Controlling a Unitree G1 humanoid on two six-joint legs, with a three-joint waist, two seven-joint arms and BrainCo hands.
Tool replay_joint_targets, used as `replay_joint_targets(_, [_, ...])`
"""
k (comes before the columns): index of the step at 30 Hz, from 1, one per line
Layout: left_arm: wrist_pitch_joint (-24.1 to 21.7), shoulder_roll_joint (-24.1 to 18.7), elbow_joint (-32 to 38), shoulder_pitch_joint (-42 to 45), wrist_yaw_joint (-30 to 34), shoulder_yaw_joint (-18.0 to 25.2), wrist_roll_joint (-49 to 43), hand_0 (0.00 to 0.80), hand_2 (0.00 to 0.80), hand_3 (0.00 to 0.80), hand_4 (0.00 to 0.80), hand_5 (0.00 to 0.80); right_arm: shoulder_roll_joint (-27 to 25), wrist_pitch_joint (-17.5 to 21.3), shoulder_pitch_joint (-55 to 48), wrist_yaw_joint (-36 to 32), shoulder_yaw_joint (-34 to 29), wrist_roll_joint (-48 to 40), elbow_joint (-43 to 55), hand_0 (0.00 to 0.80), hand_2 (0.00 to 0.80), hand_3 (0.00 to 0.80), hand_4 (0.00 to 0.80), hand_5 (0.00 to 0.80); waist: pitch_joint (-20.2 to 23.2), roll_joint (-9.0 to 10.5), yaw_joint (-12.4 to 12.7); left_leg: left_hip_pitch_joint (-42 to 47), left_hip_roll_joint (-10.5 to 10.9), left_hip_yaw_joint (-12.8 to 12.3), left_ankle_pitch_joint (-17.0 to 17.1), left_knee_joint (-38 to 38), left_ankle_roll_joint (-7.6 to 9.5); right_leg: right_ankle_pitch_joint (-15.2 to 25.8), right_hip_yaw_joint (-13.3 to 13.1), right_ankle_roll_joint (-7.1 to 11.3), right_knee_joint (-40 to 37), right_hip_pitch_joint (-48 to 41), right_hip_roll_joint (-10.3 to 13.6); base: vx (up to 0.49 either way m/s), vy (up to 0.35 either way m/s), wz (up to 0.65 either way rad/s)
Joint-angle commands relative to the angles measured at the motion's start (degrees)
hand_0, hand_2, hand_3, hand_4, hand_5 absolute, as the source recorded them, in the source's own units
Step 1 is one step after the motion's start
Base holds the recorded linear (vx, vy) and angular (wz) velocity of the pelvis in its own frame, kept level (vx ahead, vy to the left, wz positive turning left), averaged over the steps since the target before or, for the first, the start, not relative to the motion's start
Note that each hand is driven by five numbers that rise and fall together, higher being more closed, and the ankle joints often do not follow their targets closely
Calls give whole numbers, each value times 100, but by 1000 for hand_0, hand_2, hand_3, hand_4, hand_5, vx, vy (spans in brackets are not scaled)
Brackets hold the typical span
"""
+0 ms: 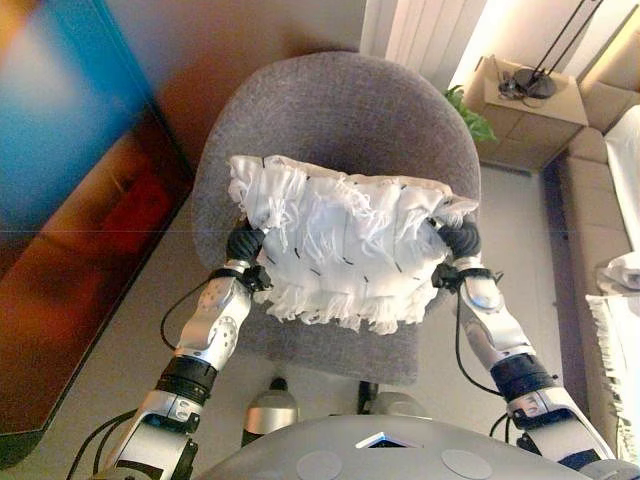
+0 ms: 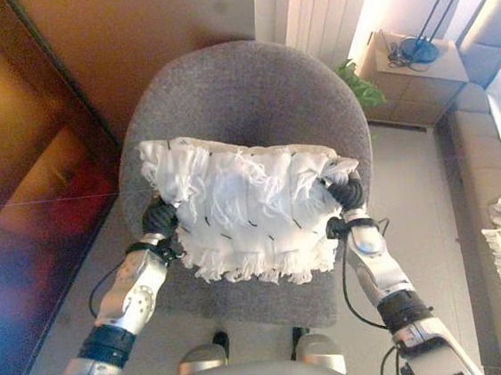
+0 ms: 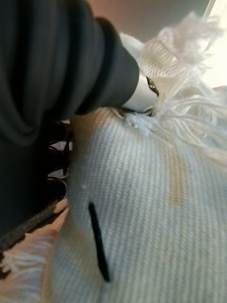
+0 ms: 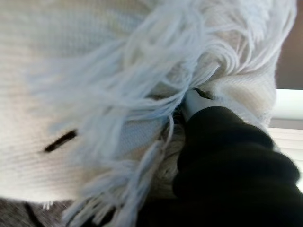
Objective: Pick up the cushion and take it to the sofa
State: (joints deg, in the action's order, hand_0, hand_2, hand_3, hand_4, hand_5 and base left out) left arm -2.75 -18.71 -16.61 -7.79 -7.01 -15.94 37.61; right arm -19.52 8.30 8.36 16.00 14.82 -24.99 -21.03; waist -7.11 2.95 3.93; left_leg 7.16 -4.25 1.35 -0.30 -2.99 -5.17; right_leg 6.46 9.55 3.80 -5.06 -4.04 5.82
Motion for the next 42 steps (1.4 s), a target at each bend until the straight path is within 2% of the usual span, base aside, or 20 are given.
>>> replay_joint_targets(1, [-179,360,-140,-1283,142,-575,-346,800,800,800,800,800,281,195,854,-92,300,-378,-29,800,800,800,800,800,72,149,132,-416,39,-338,-36,428,128,18,429,702,395,147,687,39,-127,23])
replay_joint_targets(6, [107,561,-1008,-1963,-150,-752,-299,800,800,800,800,800,404,-21,1625,-232,592,-934,-867,800,800,800,800,800,-151,302,250,-755,-69,-229,-128,798,73,-31,503,757,652,345,735,15,-115,22])
replay_joint_targets(12, [-30,950,-2289,-3340,-761,-905,-272,800,800,800,800,800,565,-184,3512,-286,774,-1368,-2417,800,800,800,800,800,-615,430,306,-1444,-79,-72,-187,1130,0,9,439,750,648,765,714,-200,-84,5])
replay_joint_targets(16, [94,960,-3419,-4759,-816,-877,-119,800,800,800,800,800,375,-353,4906,-693,791,-1569,-3770,800,800,800,800,800,-1069,342,192,-2068,-36,16,-108,1331,-31,118,303,711,715,1373,731,-307,54,5])
replay_joint_targets(18, [208,980,-4013,-5327,-818,-877,43,800,800,800,800,800,302,-569,5490,-827,812,-1571,-4355,800,800,800,800,800,-1189,264,102,-2356,-8,48,-34,1386,-43,167,186,695,803,1738,744,-200,155,2])
replay_joint_targets(23, [177,992,-4838,-6250,-933,-1008,284,800,800,800,800,800,158,-711,6362,-682,1165,-1263,-4845,800,800,800,800,800,-1433,59,-75,-2714,64,40,194,1265,-19,322,-75,683,894,2322,757,-118,168,-1])
replay_joint_targets(24, [128,958,-4993,-6391,-895,-1059,322,634,634,634,634,634,87,-733,6525,-623,1227,-1230,-4889,800,800,800,800,800,-1491,6,-122,-2751,81,13,238,1221,-11,348,-146,686,918,2421,763,-53,171,-8])
replay_joint_targets(25, [119,948,-5027,-6426,-900,-1069,327,580,580,580,580,580,69,-733,6560,-583,1239,-1217,-4896,800,800,800,800,800,-1505,-3,-131,-2762,84,3,248,1212,-9,353,-164,687,925,2445,766,-37,143,-4])
replay_joint_targets(26, [89,909,-5138,-6513,-898,-1088,401,417,417,417,417,417,3,-730,6649,-536,1282,-1219,-4943,772,772,772,772,772,-1545,-31,-156,-2790,92,-13,282,1183,-5,372,-208,689,937,2508,767,-27,117,-9])
replay_joint_targets(27, [71,881,-5208,-6563,-934,-1102,542,0,0,0,0,0,-50,-711,6709,-470,1317,-1199,-4961,307,307,307,307,307,-1588,-65,-184,-2806,106,-38,315,1150,4,385,-260,694,951,2562,765,-37,141,-13])
replay_joint_targets(28, [15,827,-5261,-6596,-934,-1118,618,0,0,0,0,0,-113,-649,6748,-418,1334,-1170,-4974,0,0,0,0,0,-1630,-89,-212,-2820,116,-62,332,1134,12,396,-303,707,975,2622,772,-30,119,-14])
replay_joint_targets(34, [-314,311,-5418,-6710,-951,-1109,561,0,0,0,0,0,-549,-469,6763,-95,1367,-1018,-4920,0,0,0,0,0,-1857,-128,-299,-2861,149,-170,363,1119,45,424,-398,748,1055,2788,802,-28,45,-9])
replay_joint_targets(36, [-465,78,-5363,-6637,-984,-1094,672,0,0,0,0,0,-728,-285,6671,-27,1364,-950,-4852,0,0,0,0,0,-1887,-142,-320,-2848,148,-193,353,1122,49,411,-406,754,1081,2807,800,-4,13,-10])
replay_joint_targets(40, [-799,-393,-5028,-6264,-1173,-852,904,0,0,0,0,0,-1110,321,6331,408,1255,-597,-4490,0,0,0,0,0,-1948,-160,-345,-2826,155,-245,256,1176,73,344,-398,761,1100,2806,803,-5,-12,-8])
replay_joint_targets(42, [-887,-603,-4902,-6045,-1315,-688,941,0,0,0,0,0,-1329,462,6149,692,1215,-397,-4147,0,0,0,0,0,-1970,-172,-362,-2820,178,-249,204,1220,105,310,-413,759,1135,2820,794,-13,-24,-12])
